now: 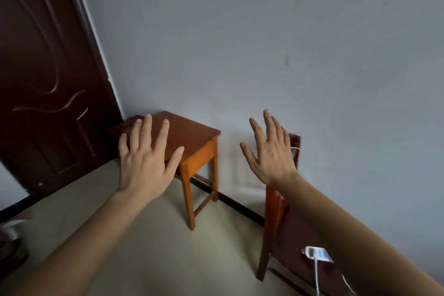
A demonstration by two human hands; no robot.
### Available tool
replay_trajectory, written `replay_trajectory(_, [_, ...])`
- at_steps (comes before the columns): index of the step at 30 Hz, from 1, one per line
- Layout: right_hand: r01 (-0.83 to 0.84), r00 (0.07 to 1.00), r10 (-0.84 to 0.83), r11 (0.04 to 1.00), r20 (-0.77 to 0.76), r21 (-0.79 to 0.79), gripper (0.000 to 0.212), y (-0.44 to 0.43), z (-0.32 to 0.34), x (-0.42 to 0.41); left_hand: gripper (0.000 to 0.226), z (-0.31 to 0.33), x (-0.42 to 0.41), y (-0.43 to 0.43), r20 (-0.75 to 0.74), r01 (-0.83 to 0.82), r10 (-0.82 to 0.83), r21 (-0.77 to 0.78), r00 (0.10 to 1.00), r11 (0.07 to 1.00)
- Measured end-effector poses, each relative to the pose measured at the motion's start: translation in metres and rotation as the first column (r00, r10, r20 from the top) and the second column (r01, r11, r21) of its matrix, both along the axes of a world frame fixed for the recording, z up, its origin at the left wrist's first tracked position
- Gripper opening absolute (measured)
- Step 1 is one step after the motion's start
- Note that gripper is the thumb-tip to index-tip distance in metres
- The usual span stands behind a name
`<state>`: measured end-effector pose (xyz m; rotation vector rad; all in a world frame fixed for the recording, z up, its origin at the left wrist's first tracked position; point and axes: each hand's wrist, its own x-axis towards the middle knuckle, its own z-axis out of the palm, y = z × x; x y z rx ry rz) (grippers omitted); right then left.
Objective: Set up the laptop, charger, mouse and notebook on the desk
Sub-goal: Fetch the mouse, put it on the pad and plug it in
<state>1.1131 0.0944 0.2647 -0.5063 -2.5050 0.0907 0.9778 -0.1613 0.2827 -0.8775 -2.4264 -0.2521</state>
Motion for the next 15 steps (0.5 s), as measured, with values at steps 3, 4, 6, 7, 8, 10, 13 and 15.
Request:
replay_trajectory(3, [-0.085,0.996,0.085,0.996,0.02,0.017,0.065,-0.019,-0.006,-0.072,0.071,-0.009,-0.049,-0.025,-0.007,-0.045,0.045,0.016,0.999,0.999])
replay_trajectory(4, [-0.123,0.992,0.123,0.992,0.021,0.018,0.064,-0.027,-0.01,-0.103,0.071,-0.015,-0.072,-0.033,-0.015,-0.059,0.059,0.013,0.998,0.998])
replay_trajectory(6, [-0.178,0.984,0.178,0.984,0.024,0.014,0.062,-0.04,-0.021,-0.164,0.071,-0.024,-0.117,-0.047,0.015,-0.097,0.097,0.019,0.995,0.995])
replay_trajectory(7, [-0.201,0.979,0.201,0.979,0.026,0.014,0.062,-0.046,-0.027,-0.198,0.071,-0.029,-0.146,-0.053,0.016,-0.114,0.114,0.009,0.993,0.993])
replay_trajectory(8, [-0.218,0.975,0.218,0.976,0.036,0.015,0.062,-0.051,-0.032,-0.231,0.071,-0.032,-0.172,-0.058,0.013,-0.134,0.134,-0.001,0.991,0.991])
replay_trajectory(10, [-0.262,0.963,0.261,0.965,0.061,0.006,0.064,-0.061,-0.042,-0.3,0.071,-0.037,-0.231,-0.066,0.022,-0.181,0.182,-0.044,0.983,0.983])
replay_trajectory(13, [-0.297,0.95,0.3,0.954,0.086,-0.048,0.065,-0.069,-0.044,-0.398,0.072,-0.028,-0.316,-0.075,0.037,-0.252,0.255,-0.069,0.966,0.965])
replay_trajectory(15, [-0.298,0.949,0.304,0.951,0.077,-0.081,0.064,-0.074,-0.038,-0.453,0.073,-0.014,-0.366,-0.081,0.04,-0.285,0.29,-0.089,0.956,0.954])
